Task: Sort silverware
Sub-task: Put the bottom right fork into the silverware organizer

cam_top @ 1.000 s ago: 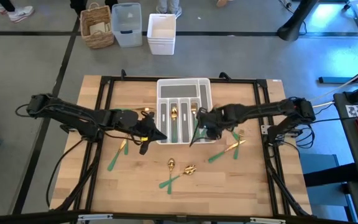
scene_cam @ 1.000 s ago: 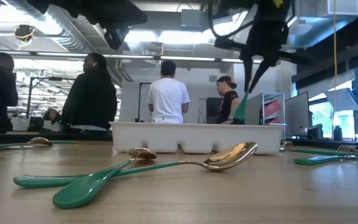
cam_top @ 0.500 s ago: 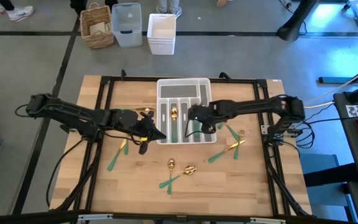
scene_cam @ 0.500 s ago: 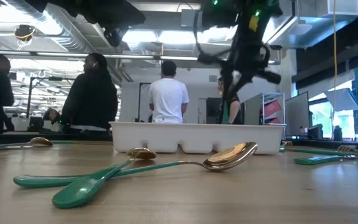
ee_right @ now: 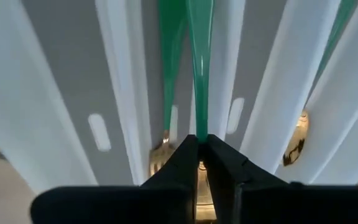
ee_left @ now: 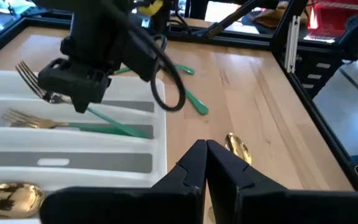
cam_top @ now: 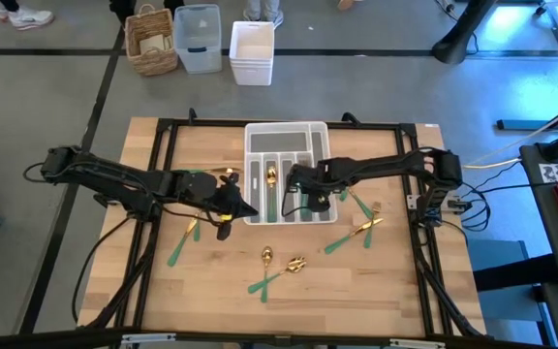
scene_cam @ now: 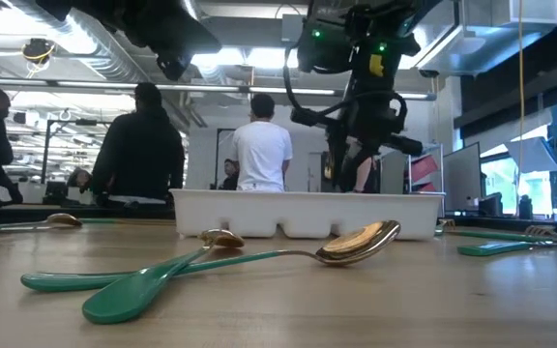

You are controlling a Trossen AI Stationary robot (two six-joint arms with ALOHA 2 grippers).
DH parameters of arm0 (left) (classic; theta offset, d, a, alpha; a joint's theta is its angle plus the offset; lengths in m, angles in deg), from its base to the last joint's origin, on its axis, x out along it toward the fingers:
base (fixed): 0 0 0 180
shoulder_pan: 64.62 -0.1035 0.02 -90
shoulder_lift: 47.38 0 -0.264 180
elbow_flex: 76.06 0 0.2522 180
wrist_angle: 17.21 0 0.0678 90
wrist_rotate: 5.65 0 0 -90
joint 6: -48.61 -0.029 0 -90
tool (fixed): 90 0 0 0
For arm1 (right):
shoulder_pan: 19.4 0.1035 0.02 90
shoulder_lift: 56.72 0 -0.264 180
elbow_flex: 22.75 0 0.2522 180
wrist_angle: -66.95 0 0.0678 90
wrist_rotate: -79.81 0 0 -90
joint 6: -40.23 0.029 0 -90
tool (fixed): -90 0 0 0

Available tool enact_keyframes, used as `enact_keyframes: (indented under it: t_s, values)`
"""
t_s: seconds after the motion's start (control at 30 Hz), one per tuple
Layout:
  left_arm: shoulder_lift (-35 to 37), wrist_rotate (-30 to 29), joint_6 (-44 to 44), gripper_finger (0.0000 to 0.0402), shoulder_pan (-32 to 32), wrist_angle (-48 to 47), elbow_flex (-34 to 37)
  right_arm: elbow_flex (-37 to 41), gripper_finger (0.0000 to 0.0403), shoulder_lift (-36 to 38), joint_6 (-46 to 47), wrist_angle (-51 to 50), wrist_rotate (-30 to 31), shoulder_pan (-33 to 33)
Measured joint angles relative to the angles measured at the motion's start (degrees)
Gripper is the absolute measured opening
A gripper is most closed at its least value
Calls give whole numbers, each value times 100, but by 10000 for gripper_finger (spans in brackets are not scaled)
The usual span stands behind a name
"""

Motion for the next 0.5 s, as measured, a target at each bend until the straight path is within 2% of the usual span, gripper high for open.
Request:
enact_keyframes:
  t_s: [0.23, 0.5]
  values:
    - [0, -2, -150, 4, 1, 0, 0, 2, 31, 0, 462, -19, -391, -1]
    - [0, -2, -150, 4, 2, -138, 0, 2, 32, 0, 502, 39, -397, 1]
